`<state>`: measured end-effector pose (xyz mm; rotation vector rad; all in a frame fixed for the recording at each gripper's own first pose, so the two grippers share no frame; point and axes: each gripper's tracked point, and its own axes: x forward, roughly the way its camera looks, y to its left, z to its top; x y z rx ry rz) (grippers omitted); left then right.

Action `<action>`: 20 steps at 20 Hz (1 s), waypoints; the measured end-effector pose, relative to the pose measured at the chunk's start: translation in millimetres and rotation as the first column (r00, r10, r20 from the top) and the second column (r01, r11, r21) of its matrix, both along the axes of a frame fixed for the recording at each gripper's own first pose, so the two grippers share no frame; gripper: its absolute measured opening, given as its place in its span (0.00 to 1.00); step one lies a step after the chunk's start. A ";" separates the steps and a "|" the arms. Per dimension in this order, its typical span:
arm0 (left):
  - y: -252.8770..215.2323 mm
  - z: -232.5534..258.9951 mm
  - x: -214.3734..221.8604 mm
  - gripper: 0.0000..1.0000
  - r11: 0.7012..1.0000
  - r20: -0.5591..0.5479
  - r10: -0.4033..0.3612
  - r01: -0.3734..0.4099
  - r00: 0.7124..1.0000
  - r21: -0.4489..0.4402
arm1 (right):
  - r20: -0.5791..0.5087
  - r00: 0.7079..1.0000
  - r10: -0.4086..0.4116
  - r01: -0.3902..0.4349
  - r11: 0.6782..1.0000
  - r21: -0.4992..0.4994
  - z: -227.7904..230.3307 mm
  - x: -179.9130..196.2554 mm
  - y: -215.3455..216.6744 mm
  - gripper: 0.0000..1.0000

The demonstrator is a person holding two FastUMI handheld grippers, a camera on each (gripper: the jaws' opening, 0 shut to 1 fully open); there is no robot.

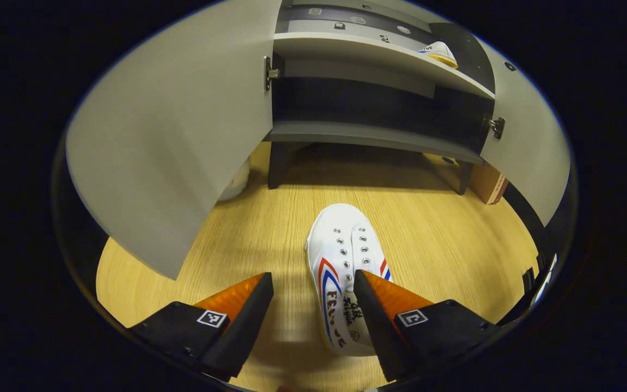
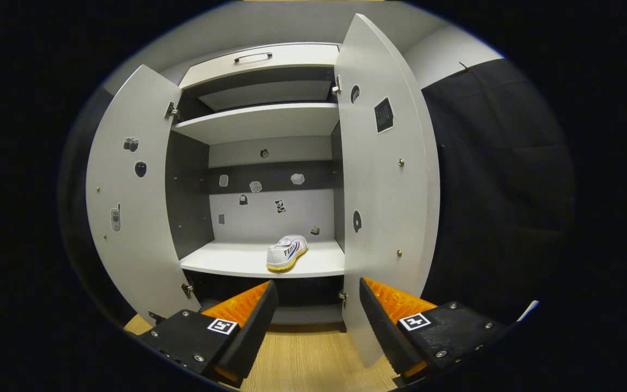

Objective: Grab one shoe with the right hand and put it into the shoe cabinet, grab the other shoe with the left hand and put it into the shoe cabinet; then close the right door with the right hand and the left door with the left hand.

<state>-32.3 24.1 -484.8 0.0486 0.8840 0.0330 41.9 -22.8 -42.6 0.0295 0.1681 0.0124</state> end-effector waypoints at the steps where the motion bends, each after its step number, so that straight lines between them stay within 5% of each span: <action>1: 1.8 -5.7 -1.5 0.98 1.000 -0.020 0.002 -0.002 1.000 0.000 | -0.006 1.000 0.001 -0.001 1.000 0.001 -3.2 -0.1 -0.5 0.92; 10: -7.2 -27.7 -4.2 0.95 1.000 -0.091 -0.030 0.029 0.995 -0.012 | -0.040 0.999 -0.019 0.018 1.000 -0.023 -17.1 -1.7 -12.6 0.92; 12: -17.6 -28.4 -4.9 0.79 0.998 -0.112 -0.055 0.051 0.992 -0.040 | -0.034 0.999 -0.019 0.019 1.000 -0.022 -14.5 -2.3 -12.8 0.92; 14: -20.4 -27.7 -4.3 0.51 0.997 -0.149 -0.081 0.080 0.985 -0.009 | -0.028 0.999 -0.017 0.017 1.000 -0.023 -11.9 -3.5 -13.8 0.93; 16: -15.5 -27.6 -5.0 0.40 0.995 -0.169 -0.082 0.091 0.982 0.045 | -0.026 1.000 -0.014 0.014 1.000 -0.026 -11.8 -2.7 -12.8 0.92; 19: -12.5 -28.2 -3.0 0.07 0.999 -0.159 -0.034 0.037 0.987 0.014 | -0.023 1.000 -0.011 0.010 1.000 -0.020 -10.5 -3.0 -12.0 0.92; 20: -11.9 -26.9 -3.8 0.07 1.000 -0.166 -0.013 0.013 0.986 -0.003 | -0.022 1.000 -0.010 0.010 1.000 -0.020 -10.2 -2.6 -12.6 0.93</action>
